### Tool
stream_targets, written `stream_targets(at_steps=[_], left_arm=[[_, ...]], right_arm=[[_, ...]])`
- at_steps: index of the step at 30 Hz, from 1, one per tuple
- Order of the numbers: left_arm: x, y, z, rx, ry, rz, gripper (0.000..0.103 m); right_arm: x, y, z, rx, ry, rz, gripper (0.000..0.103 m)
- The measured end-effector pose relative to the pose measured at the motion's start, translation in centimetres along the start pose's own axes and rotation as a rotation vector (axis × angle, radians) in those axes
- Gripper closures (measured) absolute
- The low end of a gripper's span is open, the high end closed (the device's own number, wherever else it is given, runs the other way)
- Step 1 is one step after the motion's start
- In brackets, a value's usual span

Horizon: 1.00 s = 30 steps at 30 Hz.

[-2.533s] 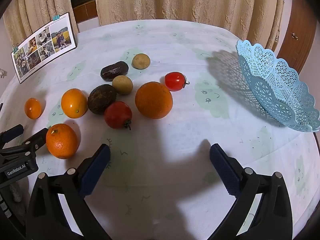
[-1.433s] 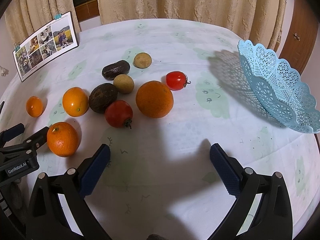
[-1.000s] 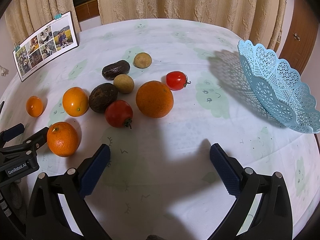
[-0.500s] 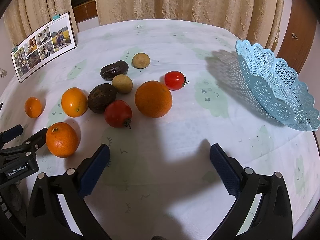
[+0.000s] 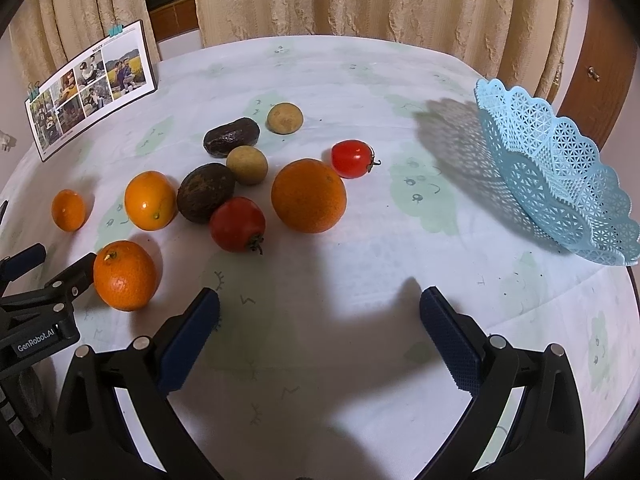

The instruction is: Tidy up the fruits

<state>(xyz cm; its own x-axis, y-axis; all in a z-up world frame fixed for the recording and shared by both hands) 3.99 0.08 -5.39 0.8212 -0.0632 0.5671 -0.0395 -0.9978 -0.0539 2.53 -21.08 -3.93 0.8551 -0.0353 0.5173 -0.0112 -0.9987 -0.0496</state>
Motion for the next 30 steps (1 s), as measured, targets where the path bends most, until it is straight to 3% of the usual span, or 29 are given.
stream_targets(at_steps=[10,21,30], left_arm=[[0.4,0.7,-1.8,-0.045,0.061,0.059,0.005],[1.7,-4.4,-3.4,-0.025,0.128,-0.056,0.005],[1.8,-5.5,-4.2,-0.041,0.163,-0.075,0.005]], right_arm=[[-0.5,0.4,-2.0,0.070,0.077,0.036,0.002],[0.5,-3.6,-4.4,0.192,0.134,-0.013,0.002],[0.9,-7.7,-3.7,0.251,0.118,-0.072,0.002]])
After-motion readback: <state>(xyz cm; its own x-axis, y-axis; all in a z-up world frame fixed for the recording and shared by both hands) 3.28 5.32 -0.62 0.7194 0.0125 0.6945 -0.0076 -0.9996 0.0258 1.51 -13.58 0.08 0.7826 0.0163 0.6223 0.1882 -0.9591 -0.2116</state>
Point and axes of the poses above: each gripper's, at about its wrist camera, not at the fingertips, and z roughly the way its jaws point, y to its right, x to its top, the point moved 7 cm from there along z, roughly the way its jaws point, and after that the axes turned 2 degrees about -y, right-handed, at the moved point
